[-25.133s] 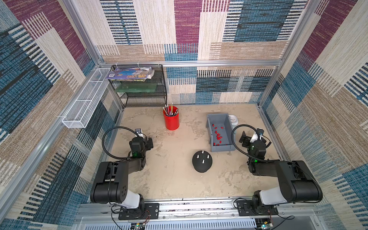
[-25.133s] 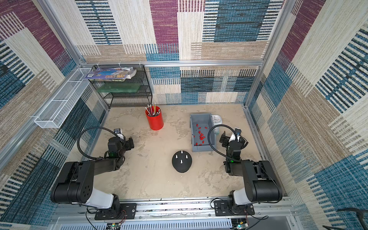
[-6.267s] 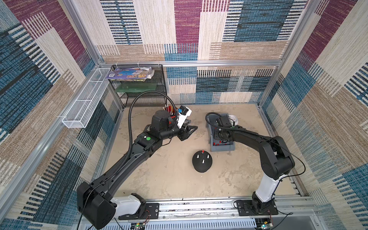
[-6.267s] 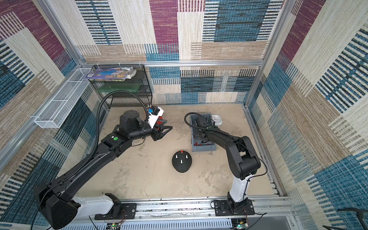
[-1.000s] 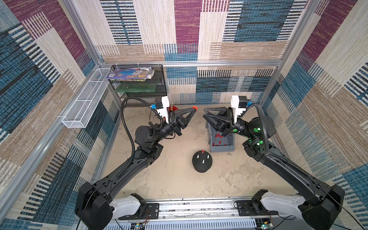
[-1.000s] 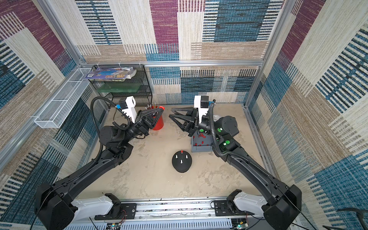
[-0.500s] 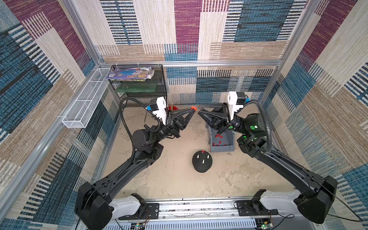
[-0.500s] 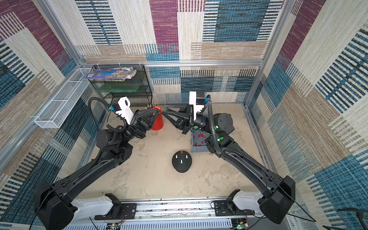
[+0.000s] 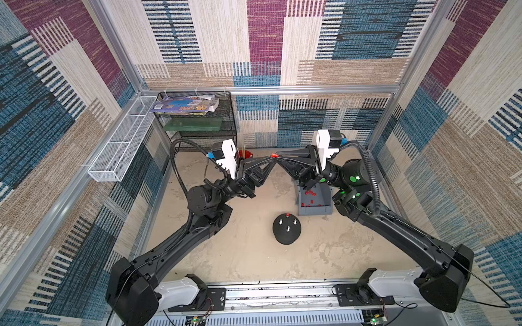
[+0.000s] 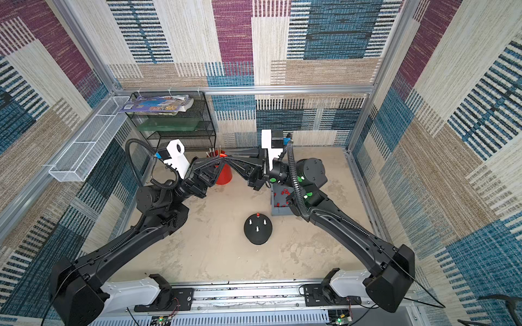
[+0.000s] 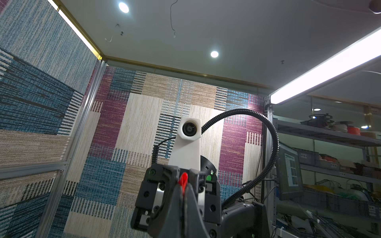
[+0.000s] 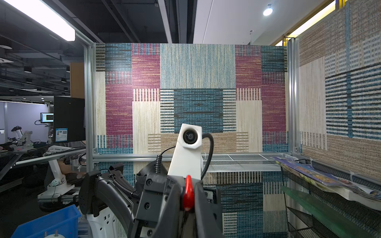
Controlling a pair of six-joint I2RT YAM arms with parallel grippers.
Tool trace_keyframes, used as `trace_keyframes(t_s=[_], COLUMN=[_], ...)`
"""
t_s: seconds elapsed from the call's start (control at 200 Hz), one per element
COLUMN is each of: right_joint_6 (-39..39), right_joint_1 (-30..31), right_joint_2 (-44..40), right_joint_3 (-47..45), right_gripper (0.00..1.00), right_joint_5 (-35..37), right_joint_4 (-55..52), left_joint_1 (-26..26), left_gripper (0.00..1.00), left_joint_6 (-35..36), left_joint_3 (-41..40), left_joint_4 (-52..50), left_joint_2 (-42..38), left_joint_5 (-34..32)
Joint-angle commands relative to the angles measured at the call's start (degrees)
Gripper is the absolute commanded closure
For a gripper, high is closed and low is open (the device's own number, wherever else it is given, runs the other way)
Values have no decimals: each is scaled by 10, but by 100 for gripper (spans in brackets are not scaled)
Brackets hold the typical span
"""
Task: Cover the protruding screws with screw protection sleeves
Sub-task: Pick up the screw protection sleeve from the storage box.
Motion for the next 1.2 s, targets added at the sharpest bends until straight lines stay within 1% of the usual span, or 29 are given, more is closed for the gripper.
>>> trace_keyframes(t_s=[0.0,0.185,0.346,0.421,0.436,0.496,0.521,0.531,0.546,0.571,0.611,0.651,0.691,0.786,0.922,0.997,1.037,1.092,1.142,1.197], right_joint_6=[-1,4,-3,-12,-14,-21,-25,-27,-30,-34,-41,-47,-51,-59,-70,-77,-82,-84,-87,-92], right_joint_1=[2,6,8,9,9,9,9,9,9,9,9,9,9,6,-4,-12,-18,-25,-32,-38], right_joint_2=[3,9,12,8,7,2,0,0,-1,-3,-6,-11,-18,-30,-45,-51,-54,-62,-72,-87], right_joint_3=[3,9,14,16,16,19,22,23,25,29,33,34,31,31,38,43,46,45,39,26], right_gripper=[88,89,98,100,100,100,100,100,100,100,100,100,100,100,100,100,100,100,100,100], right_joint_5=[-10,-21,-23,-15,-12,2,7,8,10,12,15,20,26,36,65,82,93,107,124,138], right_joint_4=[3,10,-3,-17,-20,-39,-49,-54,-62,-75,-97,-112,-128,-171,-274,-352,-394,-452,-501,-543], left_joint_1=[-1,-1,-2,-2,-2,-2,-2,-2,-2,-1,-2,-1,-1,-1,-1,-1,0,-1,-1,1], left_gripper=[100,100,100,100,100,100,96,93,85,68,49,39,33,31,31,31,31,31,31,31], left_joint_6=[-9,-11,-9,-3,0,24,37,42,49,58,73,90,110,176,277,361,399,445,471,494], left_joint_3=[-2,-7,-6,-3,-3,-3,-4,-5,-6,-11,-19,-29,-37,-42,-23,-12,-7,-7,-14,-21], left_joint_4=[24,33,26,-15,-28,-81,-102,-111,-124,-144,-172,-197,-221,-289,-440,-514,-549,-583,-595,-604], left_joint_2=[-4,-5,-11,-20,-23,-38,-45,-48,-52,-60,-75,-89,-103,-130,-157,-166,-169,-171,-174,-178], left_joint_5=[3,0,-1,-7,-26,-42,-50,-54,-61,-75,-102,-128,-149,-171,-216,-242,-271,-313,-348,-365])
